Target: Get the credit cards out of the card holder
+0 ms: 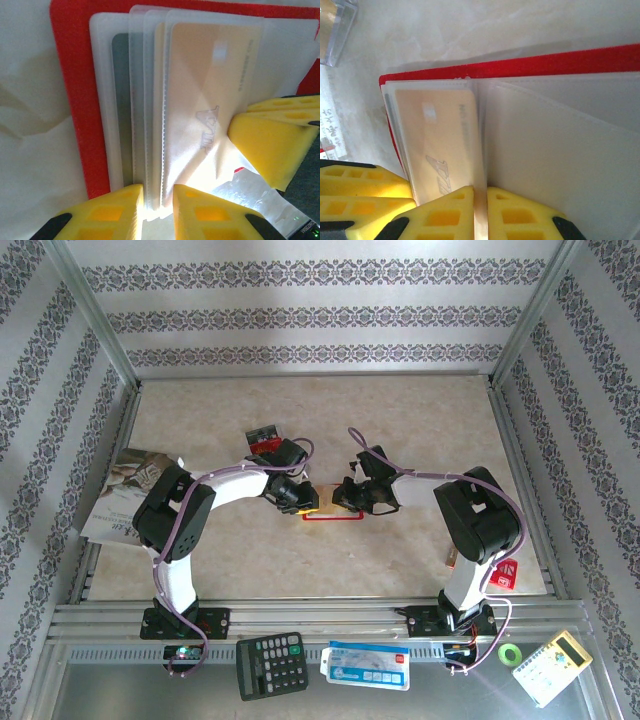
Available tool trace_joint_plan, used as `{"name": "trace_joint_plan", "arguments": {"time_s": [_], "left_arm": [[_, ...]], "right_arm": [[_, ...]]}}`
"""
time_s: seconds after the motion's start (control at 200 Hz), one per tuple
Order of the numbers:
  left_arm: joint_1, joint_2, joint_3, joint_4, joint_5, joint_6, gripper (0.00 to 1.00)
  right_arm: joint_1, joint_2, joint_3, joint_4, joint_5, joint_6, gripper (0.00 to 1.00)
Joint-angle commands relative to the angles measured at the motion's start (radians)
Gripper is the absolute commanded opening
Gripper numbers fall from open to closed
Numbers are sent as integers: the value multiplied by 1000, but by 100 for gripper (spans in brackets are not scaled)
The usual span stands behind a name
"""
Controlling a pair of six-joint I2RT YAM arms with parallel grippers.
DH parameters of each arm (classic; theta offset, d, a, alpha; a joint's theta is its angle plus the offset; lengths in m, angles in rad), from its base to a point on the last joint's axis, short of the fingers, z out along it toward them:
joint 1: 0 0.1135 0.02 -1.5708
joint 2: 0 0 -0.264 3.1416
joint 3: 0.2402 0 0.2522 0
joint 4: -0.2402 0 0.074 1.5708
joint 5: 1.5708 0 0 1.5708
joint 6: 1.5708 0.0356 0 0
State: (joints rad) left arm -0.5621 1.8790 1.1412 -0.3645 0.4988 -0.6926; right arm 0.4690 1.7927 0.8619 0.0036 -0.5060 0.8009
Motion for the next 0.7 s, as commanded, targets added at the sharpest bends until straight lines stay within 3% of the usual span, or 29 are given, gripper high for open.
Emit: {"name": "trace_joint_plan", "arguments": {"time_s": [0.0,0.275,0.485,0.694], "left_arm": [[-22,23,23,-47,-26,10,22],[-22,19,28,-65,-52,16,22],[-24,16,28,-64,-53,18,22],[-22,9,27,-61,-54,19,23]], "right_arm": [[2,8,-3,-44,95,-21,12],[46,-105,74,-182,169,-108,26],[91,-67,122,-292,247,-174,37],[118,-6,167,-364,309,-199,41]]}}
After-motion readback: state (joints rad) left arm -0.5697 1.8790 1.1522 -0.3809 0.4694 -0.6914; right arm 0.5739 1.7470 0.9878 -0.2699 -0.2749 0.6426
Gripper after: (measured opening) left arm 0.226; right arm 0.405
